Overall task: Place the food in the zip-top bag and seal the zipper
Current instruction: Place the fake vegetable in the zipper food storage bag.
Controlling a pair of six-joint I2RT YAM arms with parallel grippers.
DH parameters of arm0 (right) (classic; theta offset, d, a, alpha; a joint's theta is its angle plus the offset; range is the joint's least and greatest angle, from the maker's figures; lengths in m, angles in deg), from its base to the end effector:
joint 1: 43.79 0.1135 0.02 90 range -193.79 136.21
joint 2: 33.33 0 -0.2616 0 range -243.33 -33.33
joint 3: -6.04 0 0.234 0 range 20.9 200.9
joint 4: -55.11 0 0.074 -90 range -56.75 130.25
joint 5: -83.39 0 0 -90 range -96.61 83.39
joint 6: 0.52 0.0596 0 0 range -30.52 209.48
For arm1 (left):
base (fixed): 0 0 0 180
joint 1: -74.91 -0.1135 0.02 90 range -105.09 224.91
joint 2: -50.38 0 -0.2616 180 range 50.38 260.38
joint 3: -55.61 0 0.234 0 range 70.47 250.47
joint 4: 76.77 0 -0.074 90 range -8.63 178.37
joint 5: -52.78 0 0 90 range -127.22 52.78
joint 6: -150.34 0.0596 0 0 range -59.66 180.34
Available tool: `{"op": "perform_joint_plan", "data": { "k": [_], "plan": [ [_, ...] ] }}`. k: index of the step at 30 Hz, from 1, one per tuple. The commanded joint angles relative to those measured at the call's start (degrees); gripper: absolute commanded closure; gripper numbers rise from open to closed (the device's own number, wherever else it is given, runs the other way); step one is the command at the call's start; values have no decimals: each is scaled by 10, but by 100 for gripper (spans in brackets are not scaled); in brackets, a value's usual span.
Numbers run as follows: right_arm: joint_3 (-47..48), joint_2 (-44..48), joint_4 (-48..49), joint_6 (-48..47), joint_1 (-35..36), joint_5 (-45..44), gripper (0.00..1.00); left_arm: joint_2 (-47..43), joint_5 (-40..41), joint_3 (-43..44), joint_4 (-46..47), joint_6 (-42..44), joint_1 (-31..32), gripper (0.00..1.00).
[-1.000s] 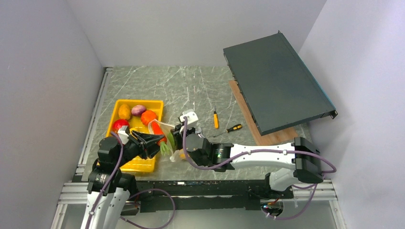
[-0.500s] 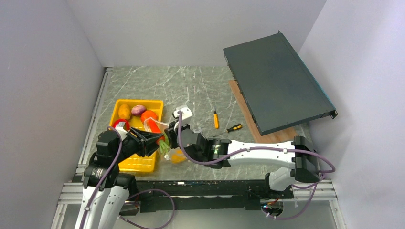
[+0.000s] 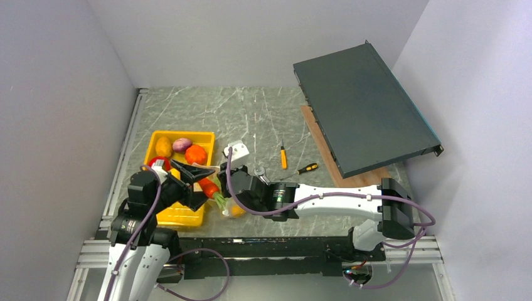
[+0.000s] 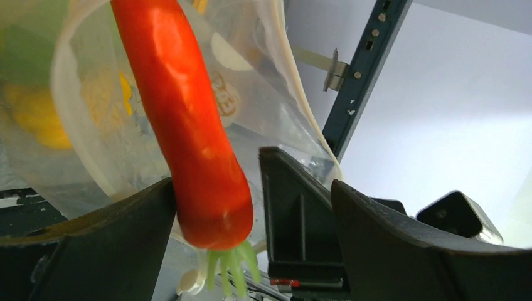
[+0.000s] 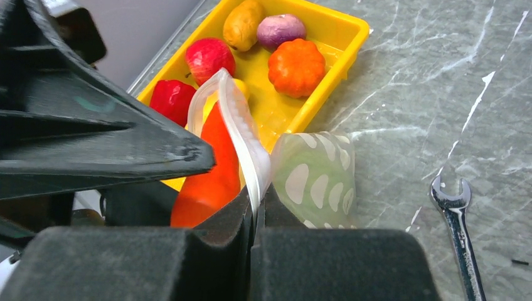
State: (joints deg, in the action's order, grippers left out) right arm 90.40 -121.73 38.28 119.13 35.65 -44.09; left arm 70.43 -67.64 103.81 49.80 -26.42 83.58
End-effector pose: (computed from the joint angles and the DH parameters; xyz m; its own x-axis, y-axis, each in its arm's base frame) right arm 0.1015 0.3467 0.3153 -0.3911 0.0441 -0.9193 -0.5551 0.7854 0.2739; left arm 0.0883 -0.0440 0.2600 -0.6055 -0.7786 0.1648 -0.3886 0.1086 -0.9150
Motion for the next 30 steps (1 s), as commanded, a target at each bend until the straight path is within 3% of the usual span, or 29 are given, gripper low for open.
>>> {"op": "perform_joint_plan", "data": {
  "k": [1, 9, 13, 15, 18, 21, 30],
  "plan": [
    [33, 11, -18, 25, -10, 2, 100, -3, 32, 57, -40, 52, 0, 4],
    [31, 24, -40, 66, -47, 67, 100, -92, 101, 79, -157, 113, 0, 2],
    [29, 28, -41, 86, -61, 101, 100, -161, 104, 27, -144, 86, 1, 4],
    [29, 28, -41, 88, -63, 105, 100, -189, 104, 4, -131, 76, 0, 12],
    [30, 29, -44, 90, -66, 106, 100, -214, 127, -9, -133, 78, 1, 35],
    [27, 32, -44, 91, -66, 104, 100, -217, 164, 0, -157, 84, 0, 47],
    [28, 37, -43, 92, -68, 103, 100, -143, 174, -3, -126, 103, 0, 63]
  ]
}}
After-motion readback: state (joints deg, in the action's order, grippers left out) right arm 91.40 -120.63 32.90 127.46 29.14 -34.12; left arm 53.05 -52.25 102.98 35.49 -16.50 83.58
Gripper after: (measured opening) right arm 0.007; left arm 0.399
